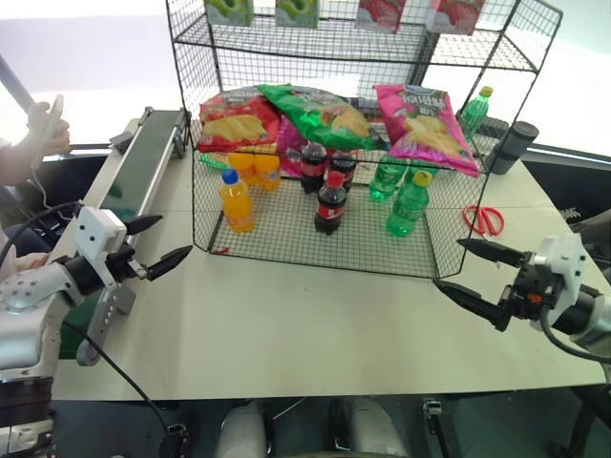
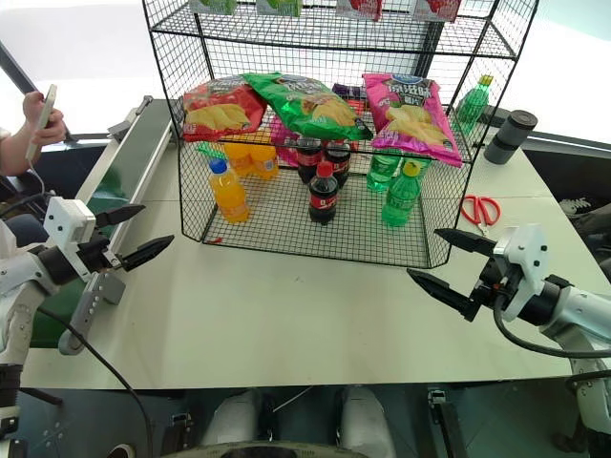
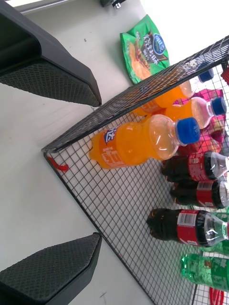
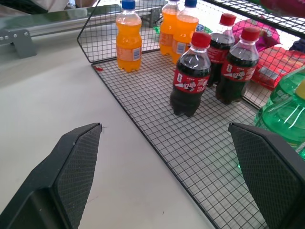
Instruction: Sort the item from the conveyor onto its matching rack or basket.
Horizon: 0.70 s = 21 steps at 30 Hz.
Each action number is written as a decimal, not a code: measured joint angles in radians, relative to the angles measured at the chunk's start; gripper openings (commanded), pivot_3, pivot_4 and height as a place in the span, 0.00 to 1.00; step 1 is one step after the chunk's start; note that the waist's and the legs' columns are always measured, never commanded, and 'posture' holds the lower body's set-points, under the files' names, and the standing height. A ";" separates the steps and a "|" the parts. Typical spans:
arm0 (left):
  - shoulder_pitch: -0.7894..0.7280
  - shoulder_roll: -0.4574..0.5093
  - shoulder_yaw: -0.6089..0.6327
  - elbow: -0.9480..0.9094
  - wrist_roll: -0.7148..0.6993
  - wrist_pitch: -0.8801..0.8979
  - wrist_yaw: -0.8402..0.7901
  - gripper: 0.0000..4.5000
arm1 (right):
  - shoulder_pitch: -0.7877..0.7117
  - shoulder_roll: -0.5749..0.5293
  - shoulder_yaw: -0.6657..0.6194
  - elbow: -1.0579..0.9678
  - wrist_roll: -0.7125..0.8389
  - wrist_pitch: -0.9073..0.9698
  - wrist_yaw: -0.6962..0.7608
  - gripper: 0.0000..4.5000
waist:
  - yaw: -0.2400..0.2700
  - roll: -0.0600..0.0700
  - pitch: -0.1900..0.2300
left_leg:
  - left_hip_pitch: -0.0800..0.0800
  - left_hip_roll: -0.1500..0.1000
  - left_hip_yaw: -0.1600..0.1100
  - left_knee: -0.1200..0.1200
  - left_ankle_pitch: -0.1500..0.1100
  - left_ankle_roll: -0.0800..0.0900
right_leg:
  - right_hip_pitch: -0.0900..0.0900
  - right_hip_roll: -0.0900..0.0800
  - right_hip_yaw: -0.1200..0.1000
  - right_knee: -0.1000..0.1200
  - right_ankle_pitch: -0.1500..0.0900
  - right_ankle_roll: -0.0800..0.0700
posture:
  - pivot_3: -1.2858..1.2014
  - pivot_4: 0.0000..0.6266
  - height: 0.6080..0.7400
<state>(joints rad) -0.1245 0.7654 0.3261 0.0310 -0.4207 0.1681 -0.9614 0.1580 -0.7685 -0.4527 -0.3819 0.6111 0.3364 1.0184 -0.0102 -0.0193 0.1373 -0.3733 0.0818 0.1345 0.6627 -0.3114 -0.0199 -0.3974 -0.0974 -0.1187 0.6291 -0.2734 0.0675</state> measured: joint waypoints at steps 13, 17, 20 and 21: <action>-0.037 0.000 -0.022 0.028 0.018 -0.029 -0.020 1.00 | -0.006 0.000 0.012 0.028 -0.029 -0.028 0.010 0.99 | 0.000 0.000 0.000 | 0.000 -0.001 0.000 0.000 0.000 0.000 | 0.000 0.000 0.000 0.000 0.000 0.000 | 0.52 0.24 0.90; -0.037 -0.001 -0.024 0.035 0.018 -0.042 -0.020 1.00 | -0.007 0.000 0.015 0.037 -0.041 -0.042 0.015 0.99 | -0.001 0.000 0.000 | 0.000 -0.001 0.000 0.000 0.000 0.000 | 0.000 0.000 0.000 0.000 0.000 0.000 | 0.52 0.24 0.90; -0.037 -0.003 -0.029 0.037 0.017 -0.044 -0.026 1.00 | -0.016 0.000 0.032 0.060 -0.051 -0.055 0.023 0.99 | 0.000 0.000 0.000 | 0.000 -0.001 0.000 0.000 0.000 0.000 | 0.000 0.000 0.000 0.001 0.000 0.000 | 0.52 0.24 0.90; -0.037 -0.008 -0.030 0.038 0.016 -0.047 -0.030 1.00 | -0.025 0.000 0.043 0.067 -0.053 -0.056 0.024 0.99 | -0.001 0.000 0.000 | 0.000 -0.001 0.000 0.000 0.000 0.000 | 0.000 0.000 0.000 0.001 0.000 0.000 | 0.52 0.24 0.90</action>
<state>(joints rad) -0.1618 0.7579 0.2966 0.0692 -0.4044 0.1211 -0.9916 0.1326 -0.7685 -0.4097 -0.3150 0.5582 0.2803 1.0422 -0.0113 -0.0193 0.1373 -0.3731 0.0803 0.1349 0.6630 -0.3113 -0.0201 -0.3973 -0.0972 -0.1188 0.6297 -0.2733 0.0677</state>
